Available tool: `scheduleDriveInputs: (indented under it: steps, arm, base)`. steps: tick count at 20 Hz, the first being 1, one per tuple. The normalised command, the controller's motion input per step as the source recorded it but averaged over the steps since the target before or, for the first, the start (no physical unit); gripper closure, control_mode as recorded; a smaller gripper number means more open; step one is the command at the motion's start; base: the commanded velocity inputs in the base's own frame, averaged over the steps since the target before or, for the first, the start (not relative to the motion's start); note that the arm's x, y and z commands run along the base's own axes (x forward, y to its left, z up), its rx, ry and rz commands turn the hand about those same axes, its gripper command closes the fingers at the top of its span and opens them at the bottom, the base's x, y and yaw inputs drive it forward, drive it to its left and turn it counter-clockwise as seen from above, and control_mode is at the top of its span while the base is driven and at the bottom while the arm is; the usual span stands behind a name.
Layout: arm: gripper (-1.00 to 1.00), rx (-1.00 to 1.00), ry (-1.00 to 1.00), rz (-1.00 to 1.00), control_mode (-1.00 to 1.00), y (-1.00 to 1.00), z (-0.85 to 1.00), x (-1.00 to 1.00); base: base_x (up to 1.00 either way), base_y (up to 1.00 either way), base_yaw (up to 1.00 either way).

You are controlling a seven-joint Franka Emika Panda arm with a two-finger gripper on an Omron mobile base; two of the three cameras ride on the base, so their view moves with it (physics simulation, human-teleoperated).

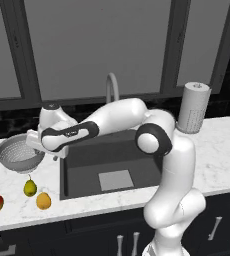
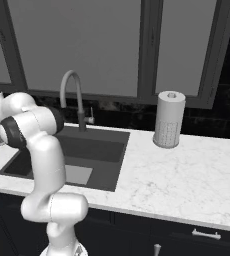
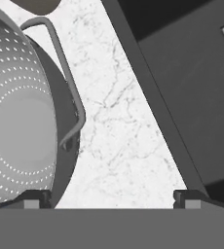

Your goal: Put the colander in the sink, put the pear, mango, mango in the colander, and turn on the sink faucet and pour water over the colander.

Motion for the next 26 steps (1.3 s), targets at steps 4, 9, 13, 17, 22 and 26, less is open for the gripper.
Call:
scheduleDriveInputs:
  steps: [4, 9, 13, 17, 22, 26]
  arm:
    - [-1.0, 0.0, 0.0, 0.0, -1.0, 0.0, -0.14, 0.05]
    - [-1.0, 0.0, -0.05, 0.0, -1.0, 0.03, -0.09, 0.14]
    - [-1.0, 0.0, -0.09, 0.0, -1.0, 0.06, -0.06, 0.19]
    - [-1.0, 0.0, -0.08, 0.0, -1.0, 0.07, -0.12, 0.16]
    - [-1.0, 0.0, -0.04, 0.0, -1.0, 0.12, -0.21, 0.14]
    - [-1.0, 0.03, 0.0, 0.0, -1.0, 0.17, -0.27, 0.25]
  base:
    - [0.0, 0.0, 0.0]
    - [0.0, 0.0, 0.0]
    - [0.0, 0.0, 0.0]
    - [0.0, 0.0, 0.0]
    - [0.0, 0.0, 0.0]
    - [0.0, 0.0, 0.0]
